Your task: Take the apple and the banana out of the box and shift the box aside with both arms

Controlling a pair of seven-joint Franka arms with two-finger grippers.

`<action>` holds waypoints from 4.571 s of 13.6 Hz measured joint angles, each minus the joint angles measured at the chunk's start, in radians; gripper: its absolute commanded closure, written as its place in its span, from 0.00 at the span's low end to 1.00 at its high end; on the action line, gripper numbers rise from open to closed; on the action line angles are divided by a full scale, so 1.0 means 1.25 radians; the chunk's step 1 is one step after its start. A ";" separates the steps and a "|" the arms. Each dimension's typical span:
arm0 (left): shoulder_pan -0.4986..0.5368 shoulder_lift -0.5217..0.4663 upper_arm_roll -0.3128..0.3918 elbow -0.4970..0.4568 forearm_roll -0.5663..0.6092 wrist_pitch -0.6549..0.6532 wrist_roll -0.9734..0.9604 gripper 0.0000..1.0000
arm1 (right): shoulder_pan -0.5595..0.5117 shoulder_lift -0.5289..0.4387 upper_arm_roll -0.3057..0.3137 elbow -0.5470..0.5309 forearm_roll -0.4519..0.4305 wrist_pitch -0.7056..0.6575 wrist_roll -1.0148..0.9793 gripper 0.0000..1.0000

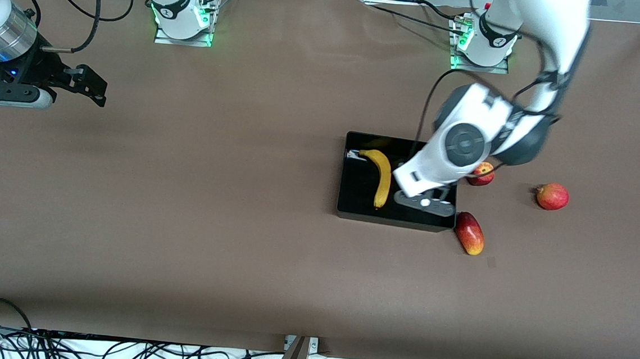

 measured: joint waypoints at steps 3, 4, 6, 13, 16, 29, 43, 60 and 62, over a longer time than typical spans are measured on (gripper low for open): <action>-0.021 0.072 0.000 -0.008 0.000 0.084 -0.049 0.00 | 0.000 0.003 0.000 0.000 0.000 0.000 0.000 0.00; -0.037 0.087 0.000 -0.017 0.000 0.120 -0.071 0.00 | 0.000 0.003 0.000 0.000 0.000 0.000 0.000 0.00; -0.064 0.104 0.000 -0.046 0.000 0.180 -0.096 0.00 | 0.000 0.003 0.000 0.001 0.000 0.000 0.000 0.00; -0.066 0.108 0.005 -0.066 0.000 0.198 -0.097 1.00 | -0.002 0.006 -0.002 0.006 0.000 0.010 0.000 0.00; -0.066 0.108 0.005 -0.066 0.000 0.193 -0.097 1.00 | -0.002 0.011 0.002 0.009 0.000 0.011 0.000 0.00; 0.117 -0.013 0.021 0.162 -0.011 -0.278 0.180 1.00 | -0.001 0.015 0.005 0.017 0.000 0.011 0.000 0.00; 0.383 0.156 0.028 0.029 0.147 0.061 0.454 0.00 | -0.001 0.015 0.005 0.018 0.000 0.011 0.000 0.00; 0.328 -0.258 -0.047 0.256 0.043 -0.475 0.378 0.00 | 0.044 0.056 0.017 0.023 0.005 0.029 -0.006 0.00; 0.290 -0.337 0.009 0.171 0.016 -0.451 0.307 0.00 | 0.091 0.071 0.022 0.023 0.005 0.001 -0.006 0.00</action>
